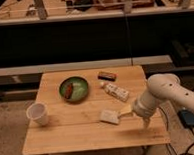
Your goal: Move the arm in a circular motion
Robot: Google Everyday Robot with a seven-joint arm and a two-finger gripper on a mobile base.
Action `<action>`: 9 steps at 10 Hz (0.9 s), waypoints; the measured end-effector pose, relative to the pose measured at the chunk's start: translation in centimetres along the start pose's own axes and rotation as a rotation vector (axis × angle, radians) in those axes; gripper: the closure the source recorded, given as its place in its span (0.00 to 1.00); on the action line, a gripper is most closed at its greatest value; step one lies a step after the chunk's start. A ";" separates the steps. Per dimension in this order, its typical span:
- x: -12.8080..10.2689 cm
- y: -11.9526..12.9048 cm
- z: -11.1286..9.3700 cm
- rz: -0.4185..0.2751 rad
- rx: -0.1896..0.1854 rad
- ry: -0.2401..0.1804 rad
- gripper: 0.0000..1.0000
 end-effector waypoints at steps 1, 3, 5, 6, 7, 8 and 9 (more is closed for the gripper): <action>-0.7 -1.4 0.3 -0.020 -0.008 0.006 0.20; -0.7 -4.8 0.5 -0.062 -0.024 0.023 0.20; 1.0 -8.6 0.4 -0.119 -0.046 0.049 0.20; 1.7 -11.0 0.8 -0.144 -0.056 0.064 0.20; 2.1 -13.8 1.4 -0.172 -0.063 0.077 0.20; 2.7 -16.8 2.2 -0.205 -0.068 0.082 0.20; 3.5 -18.7 2.6 -0.229 -0.071 0.088 0.20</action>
